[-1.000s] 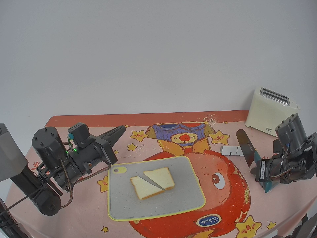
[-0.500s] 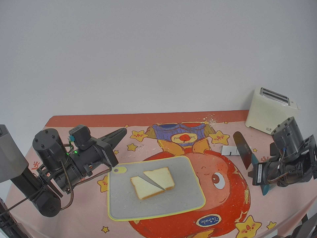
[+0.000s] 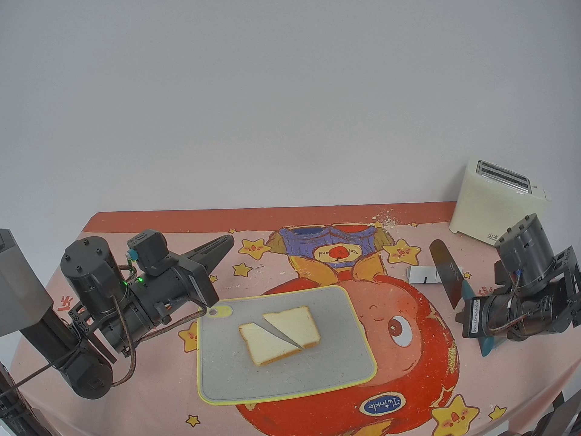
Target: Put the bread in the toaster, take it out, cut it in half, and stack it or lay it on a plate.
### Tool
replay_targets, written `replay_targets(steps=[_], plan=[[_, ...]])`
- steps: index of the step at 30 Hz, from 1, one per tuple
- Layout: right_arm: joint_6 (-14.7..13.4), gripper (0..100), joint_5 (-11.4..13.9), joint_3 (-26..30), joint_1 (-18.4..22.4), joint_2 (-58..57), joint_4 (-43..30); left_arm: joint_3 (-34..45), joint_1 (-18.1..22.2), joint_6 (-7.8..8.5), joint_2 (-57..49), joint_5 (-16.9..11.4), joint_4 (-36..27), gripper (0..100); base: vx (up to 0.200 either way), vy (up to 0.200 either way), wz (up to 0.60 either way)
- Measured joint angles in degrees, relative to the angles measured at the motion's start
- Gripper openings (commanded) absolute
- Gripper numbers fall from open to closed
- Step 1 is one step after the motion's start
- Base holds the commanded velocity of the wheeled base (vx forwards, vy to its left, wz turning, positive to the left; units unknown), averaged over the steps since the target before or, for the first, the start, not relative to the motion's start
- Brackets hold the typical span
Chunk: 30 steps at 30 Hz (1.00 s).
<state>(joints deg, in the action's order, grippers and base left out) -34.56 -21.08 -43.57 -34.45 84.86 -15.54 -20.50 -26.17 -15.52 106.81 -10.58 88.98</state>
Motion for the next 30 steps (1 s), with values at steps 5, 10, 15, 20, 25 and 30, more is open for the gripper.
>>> replay_targets(steps=[5,10,15,20,25,30], plan=[[0.0,0,-0.6,0.0,0.0,-0.1,0.0,0.0,0.0,0.0,0.0,0.1,0.0,0,0.0,0.0,0.0],[-0.1,0,-0.7,0.0,-0.1,-0.2,0.1,0.0,0.0,-0.02,0.0,0.1,0.0,0,0.0,0.0,0.0],[0.0,0,-0.7,-0.1,0.0,-0.3,0.3,0.0,0.0,-0.02,0.0,0.1,0.0,0,0.0,0.0,0.0],[-0.1,0,-0.7,-0.1,0.0,-0.3,0.2,0.0,0.0,0.0,0.0,0.1,0.0,0,0.0,0.0,0.0],[0.0,0,-0.8,0.0,0.0,-0.3,0.1,0.0,0.0,0.0,0.0,0.1,0.0,0,0.0,0.0,0.0],[-0.1,0,-0.8,0.1,0.1,-0.2,0.0,0.0,0.0,-0.02,0.0,0.1,0.0,0,0.0,0.0,0.0]])
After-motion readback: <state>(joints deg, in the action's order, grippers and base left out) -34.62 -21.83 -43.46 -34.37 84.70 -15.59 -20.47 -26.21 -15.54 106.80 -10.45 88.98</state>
